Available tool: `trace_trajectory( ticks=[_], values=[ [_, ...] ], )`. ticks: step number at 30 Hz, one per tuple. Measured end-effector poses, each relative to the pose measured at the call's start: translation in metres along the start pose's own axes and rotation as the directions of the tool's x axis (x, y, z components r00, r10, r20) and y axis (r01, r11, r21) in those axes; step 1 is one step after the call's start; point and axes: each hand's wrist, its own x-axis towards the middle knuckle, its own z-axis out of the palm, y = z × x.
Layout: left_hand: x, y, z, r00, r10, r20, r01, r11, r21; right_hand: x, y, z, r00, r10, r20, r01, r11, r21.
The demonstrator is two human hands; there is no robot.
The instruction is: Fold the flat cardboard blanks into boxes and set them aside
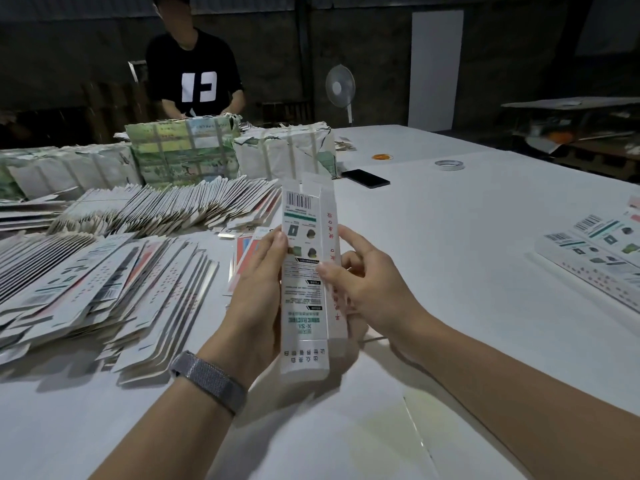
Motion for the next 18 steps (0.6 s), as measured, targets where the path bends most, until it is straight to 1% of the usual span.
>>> trace_trajectory(
  ticks=[4, 10, 11, 15, 18],
  values=[
    [-0.003, -0.003, 0.004, 0.994, -0.058, 0.092, 0.060, 0.998, -0.024, -0.002, -0.001, -0.002, 1.000, -0.007, -0.006, 0.007, 1.000, -0.030],
    [-0.003, -0.005, 0.005, 0.987, -0.026, 0.159, 0.040, 0.996, -0.082, -0.005, -0.004, -0.001, 0.999, 0.042, 0.016, -0.041, 0.997, -0.068],
    [-0.003, -0.006, 0.006, 0.987, -0.026, 0.159, 0.040, 0.996, -0.084, -0.006, -0.005, 0.000, 0.999, 0.040, 0.022, -0.038, 0.996, -0.080],
    [-0.004, -0.006, 0.008, 0.988, -0.096, 0.119, 0.105, 0.991, -0.078, -0.010, -0.005, 0.007, 0.999, -0.001, 0.044, 0.007, 0.993, -0.115],
    [-0.002, -0.007, 0.007, 0.989, -0.086, 0.123, 0.097, 0.992, -0.085, -0.010, -0.004, 0.007, 0.999, -0.017, 0.029, 0.019, 0.995, -0.093]
  ],
)
